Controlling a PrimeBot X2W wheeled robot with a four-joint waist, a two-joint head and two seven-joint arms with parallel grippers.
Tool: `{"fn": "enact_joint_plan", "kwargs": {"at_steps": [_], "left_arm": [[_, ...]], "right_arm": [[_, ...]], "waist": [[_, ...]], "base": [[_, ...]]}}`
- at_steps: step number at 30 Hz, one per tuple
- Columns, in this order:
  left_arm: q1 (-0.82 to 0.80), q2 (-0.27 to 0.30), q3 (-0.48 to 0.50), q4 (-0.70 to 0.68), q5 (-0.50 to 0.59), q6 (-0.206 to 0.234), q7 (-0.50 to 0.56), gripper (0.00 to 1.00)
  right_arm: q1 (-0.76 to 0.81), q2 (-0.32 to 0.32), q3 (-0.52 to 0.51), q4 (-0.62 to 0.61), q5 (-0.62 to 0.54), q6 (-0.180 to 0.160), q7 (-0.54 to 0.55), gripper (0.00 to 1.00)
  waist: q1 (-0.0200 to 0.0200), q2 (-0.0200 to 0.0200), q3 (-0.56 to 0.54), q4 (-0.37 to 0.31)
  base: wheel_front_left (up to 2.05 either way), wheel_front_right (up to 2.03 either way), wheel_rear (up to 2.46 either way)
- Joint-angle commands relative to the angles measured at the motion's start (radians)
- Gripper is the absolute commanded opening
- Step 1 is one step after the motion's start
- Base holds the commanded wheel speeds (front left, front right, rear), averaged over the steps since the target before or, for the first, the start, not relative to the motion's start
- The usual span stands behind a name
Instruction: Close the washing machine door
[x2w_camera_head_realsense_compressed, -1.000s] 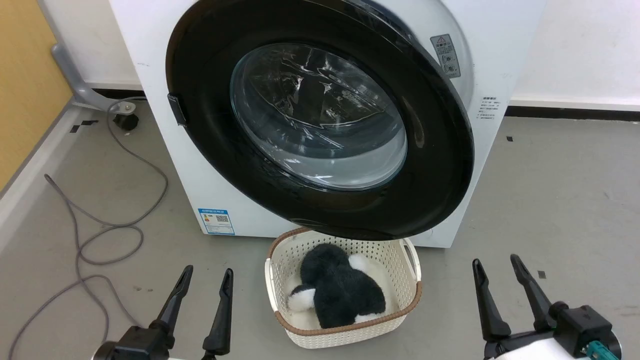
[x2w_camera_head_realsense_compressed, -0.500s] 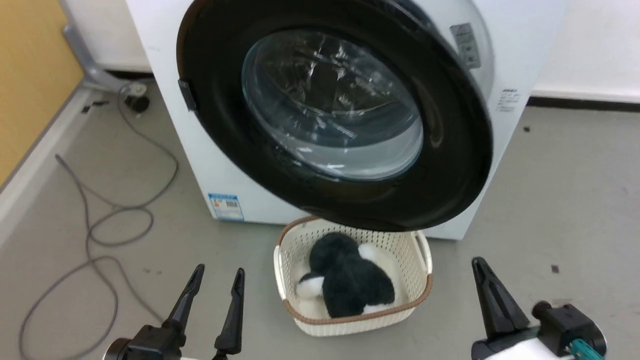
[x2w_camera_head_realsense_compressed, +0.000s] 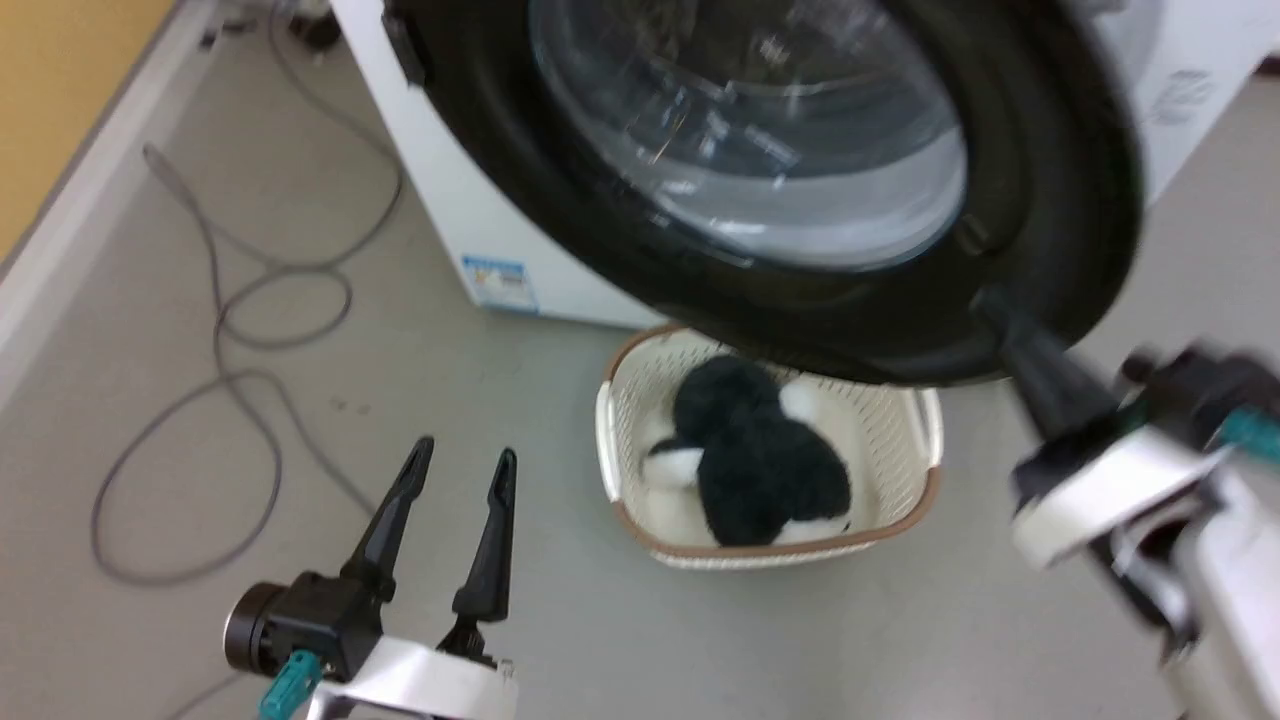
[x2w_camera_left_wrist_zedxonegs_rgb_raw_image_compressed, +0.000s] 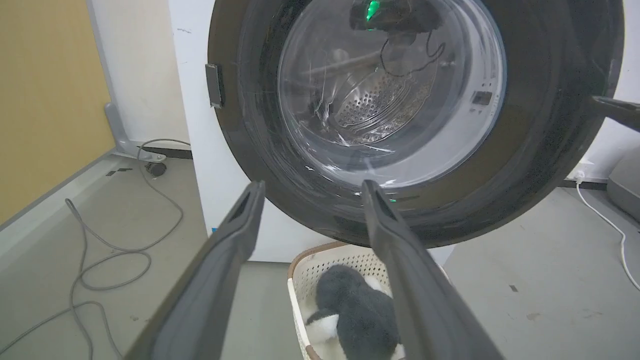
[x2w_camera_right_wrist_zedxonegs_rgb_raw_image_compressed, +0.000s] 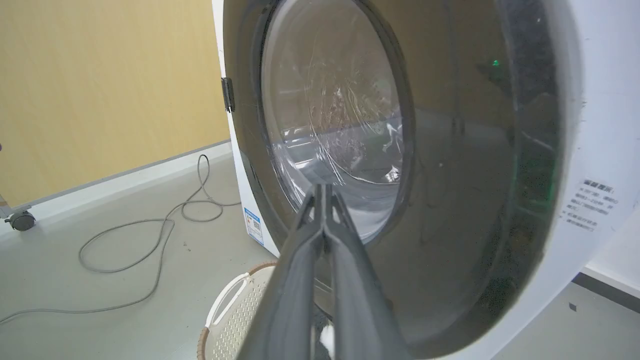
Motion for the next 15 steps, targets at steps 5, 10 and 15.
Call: {"fn": "enact_joint_plan", "kwargs": {"at_steps": [5, 10, 15], "left_arm": [[-0.055, -0.014, -0.005, 0.001, 0.004, -0.008, -0.004, 1.0], [-0.077, -0.019, -0.007, -0.002, 0.001, -0.011, -0.004, 1.0], [-0.092, -0.022, -0.008, -0.005, -0.002, -0.013, -0.004, 1.0]], "right_arm": [[-0.159, -0.069, -0.032, 0.108, 0.126, 0.001, 0.051, 0.0], [-0.253, -0.086, -0.096, 0.218, 0.195, 0.001, 0.076, 0.0], [-0.352, -0.092, -0.159, 0.319, 0.226, 0.001, 0.093, 0.0]], "waist": [[-0.0001, 0.0, 0.1, 0.064], [-0.0001, 0.0, 0.137, 0.086], [-0.0001, 0.0, 0.167, 0.099]], "base": [[0.0, 0.0, 0.0], [0.0, 0.0, 0.0], [0.0, 0.0, 0.0]]}}
